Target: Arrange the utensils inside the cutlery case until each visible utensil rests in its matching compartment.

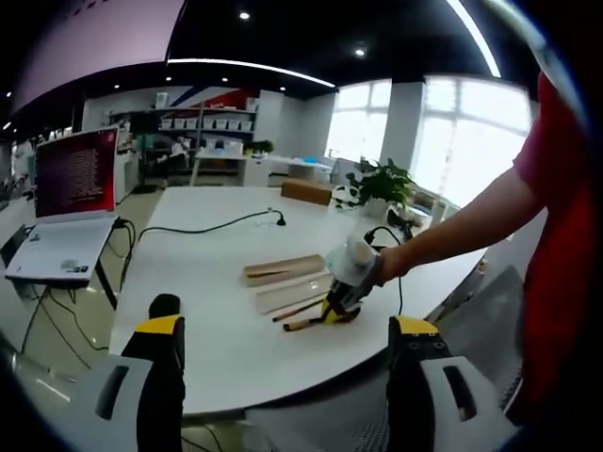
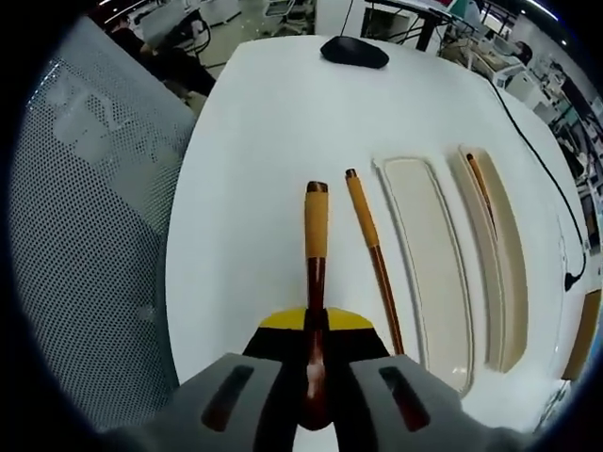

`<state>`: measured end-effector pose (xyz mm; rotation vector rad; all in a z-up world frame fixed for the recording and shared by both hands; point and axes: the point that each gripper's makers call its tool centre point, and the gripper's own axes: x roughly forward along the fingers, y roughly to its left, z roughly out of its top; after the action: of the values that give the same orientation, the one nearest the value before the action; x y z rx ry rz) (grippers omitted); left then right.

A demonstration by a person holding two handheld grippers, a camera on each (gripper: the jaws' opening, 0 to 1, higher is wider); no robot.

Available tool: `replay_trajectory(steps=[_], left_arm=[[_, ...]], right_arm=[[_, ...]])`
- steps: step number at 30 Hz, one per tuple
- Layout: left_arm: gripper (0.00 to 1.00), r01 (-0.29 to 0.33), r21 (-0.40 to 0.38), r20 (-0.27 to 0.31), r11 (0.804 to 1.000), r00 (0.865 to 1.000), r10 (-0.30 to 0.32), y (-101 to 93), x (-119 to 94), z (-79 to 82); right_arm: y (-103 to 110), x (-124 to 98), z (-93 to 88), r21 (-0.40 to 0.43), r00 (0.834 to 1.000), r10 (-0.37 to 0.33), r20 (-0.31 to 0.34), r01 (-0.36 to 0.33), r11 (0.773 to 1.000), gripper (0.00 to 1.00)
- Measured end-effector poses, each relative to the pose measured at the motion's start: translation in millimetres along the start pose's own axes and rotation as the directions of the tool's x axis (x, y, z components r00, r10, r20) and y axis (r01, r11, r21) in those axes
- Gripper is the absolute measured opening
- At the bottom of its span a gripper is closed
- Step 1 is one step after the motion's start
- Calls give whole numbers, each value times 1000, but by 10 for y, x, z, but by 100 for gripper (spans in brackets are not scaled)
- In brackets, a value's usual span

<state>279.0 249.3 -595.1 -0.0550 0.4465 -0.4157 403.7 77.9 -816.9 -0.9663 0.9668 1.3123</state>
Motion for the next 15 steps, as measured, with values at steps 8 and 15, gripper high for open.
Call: replay_trajectory(steps=[8, 15], left_arm=[[91, 4, -3, 4, 1000, 1000, -4, -12, 6, 5], [91, 5, -10, 9, 1000, 1000, -4, -12, 8, 8]], right_arm=[[-98, -163, 36, 15, 1000, -9, 3, 9, 1000, 1], [-130, -204, 40, 4, 1000, -18, 0, 18, 1000, 1]])
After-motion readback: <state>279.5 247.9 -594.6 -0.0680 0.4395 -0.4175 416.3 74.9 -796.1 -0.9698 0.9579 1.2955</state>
